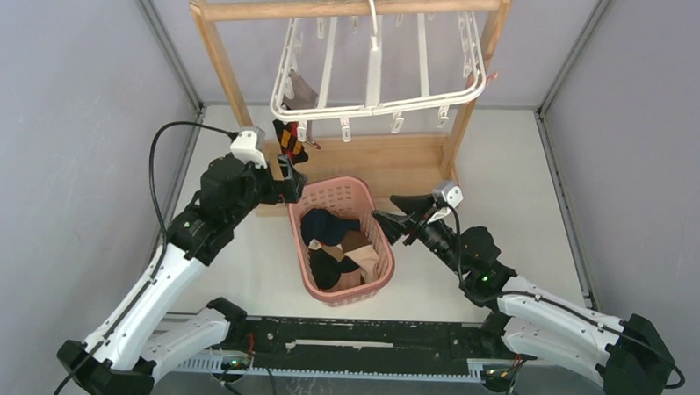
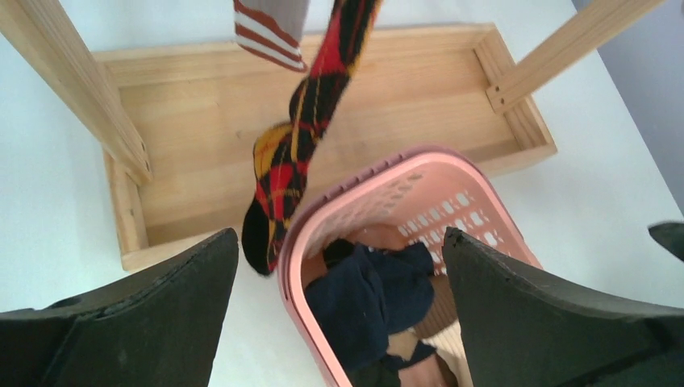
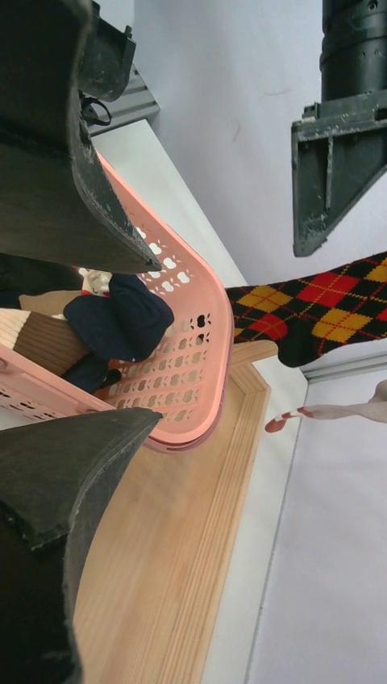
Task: Remove the socks clipped to the hanger
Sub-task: Remove the sock from the hanger.
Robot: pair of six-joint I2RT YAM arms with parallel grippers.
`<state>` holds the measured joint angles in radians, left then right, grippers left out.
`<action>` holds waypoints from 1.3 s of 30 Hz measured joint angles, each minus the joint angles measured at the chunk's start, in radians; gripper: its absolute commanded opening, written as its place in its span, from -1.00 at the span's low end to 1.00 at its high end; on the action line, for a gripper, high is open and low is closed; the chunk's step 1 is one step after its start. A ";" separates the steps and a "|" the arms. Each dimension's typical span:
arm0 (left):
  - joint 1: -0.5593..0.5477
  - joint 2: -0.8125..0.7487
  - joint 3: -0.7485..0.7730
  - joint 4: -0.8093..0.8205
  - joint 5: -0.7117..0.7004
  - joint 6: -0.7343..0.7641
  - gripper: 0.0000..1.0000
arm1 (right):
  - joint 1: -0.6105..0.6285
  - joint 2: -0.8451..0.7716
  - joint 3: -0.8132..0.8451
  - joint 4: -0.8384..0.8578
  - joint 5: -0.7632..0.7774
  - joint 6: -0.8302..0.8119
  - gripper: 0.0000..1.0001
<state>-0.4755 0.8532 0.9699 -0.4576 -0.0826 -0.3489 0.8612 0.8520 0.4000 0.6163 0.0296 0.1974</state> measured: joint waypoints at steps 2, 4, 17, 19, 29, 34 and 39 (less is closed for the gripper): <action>0.000 0.019 -0.006 0.042 -0.027 0.021 0.92 | 0.000 -0.001 0.000 -0.003 0.000 0.000 0.38; 0.002 0.022 -0.016 0.092 -0.051 0.037 0.81 | 0.000 -0.005 0.000 -0.010 0.000 0.000 0.37; 0.011 0.138 -0.047 0.317 -0.124 0.083 -1.00 | 0.003 -0.039 -0.032 -0.027 0.009 0.012 0.37; 0.011 0.150 -0.047 0.319 -0.124 0.087 -1.00 | 0.003 -0.055 -0.035 -0.034 0.012 0.012 0.37; 0.011 0.087 -0.047 0.312 -0.124 0.086 -1.00 | 0.003 -0.089 -0.046 -0.050 0.018 0.013 0.37; 0.011 0.015 -0.046 0.286 -0.123 0.085 -1.00 | 0.003 -0.089 -0.046 -0.052 0.019 0.014 0.38; 0.011 -0.036 -0.045 0.253 -0.116 0.084 -1.00 | 0.003 -0.089 -0.046 -0.052 0.019 0.014 0.37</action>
<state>-0.4644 0.8173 0.9253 -0.2050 -0.1982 -0.2649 0.8646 0.7628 0.3538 0.5640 0.0483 0.2115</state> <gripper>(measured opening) 0.012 0.687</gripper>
